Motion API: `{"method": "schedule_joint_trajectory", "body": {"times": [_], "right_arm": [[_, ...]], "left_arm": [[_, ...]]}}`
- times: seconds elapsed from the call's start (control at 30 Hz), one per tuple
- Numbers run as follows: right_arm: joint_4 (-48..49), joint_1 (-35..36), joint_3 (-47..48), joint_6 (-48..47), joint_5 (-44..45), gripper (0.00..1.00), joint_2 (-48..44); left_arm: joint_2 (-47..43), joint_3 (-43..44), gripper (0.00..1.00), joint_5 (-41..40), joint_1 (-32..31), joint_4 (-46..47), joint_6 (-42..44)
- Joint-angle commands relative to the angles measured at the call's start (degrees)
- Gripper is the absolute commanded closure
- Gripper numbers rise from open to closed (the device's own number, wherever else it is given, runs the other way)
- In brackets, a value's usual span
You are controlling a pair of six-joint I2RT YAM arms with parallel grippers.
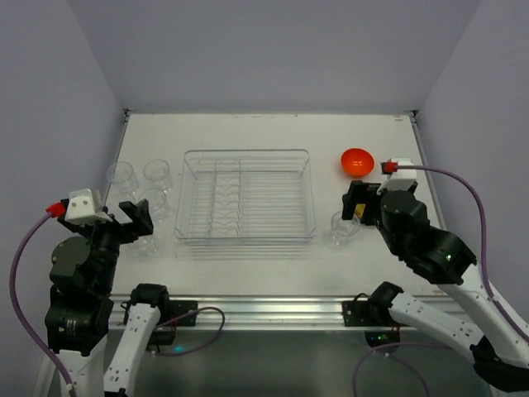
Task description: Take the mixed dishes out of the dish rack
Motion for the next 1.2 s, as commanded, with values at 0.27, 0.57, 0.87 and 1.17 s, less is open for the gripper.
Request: {"method": "schedule_joint_trajectory", "body": {"times": [0.27,0.57,0.87,1.17], "right_arm": [[-12.23,0.26,-2.63,5.40,11.47,0.01,-15.40],[-11.80,0.26,-2.10,-1.18,7.69,0.01,-26.66],[-11.45,0.26,-2.28,-2.15,8.65,0.01,-28.34],[-9.61,0.26,-3.51,-2.77,8.39,0.01,-27.81]], "left_arm": [[-8.54,-4.61,0.00,-3.65,-4.29,2.21,1.13],[-9.50,-3.38,0.00,-2.50,-4.91,0.70,1.56],[-11.09,-6.63,0.00,0.13,-4.91,5.63,3.58],[-10.21,-7.60,0.00,-0.22,-4.91,7.30,3.67]]}}
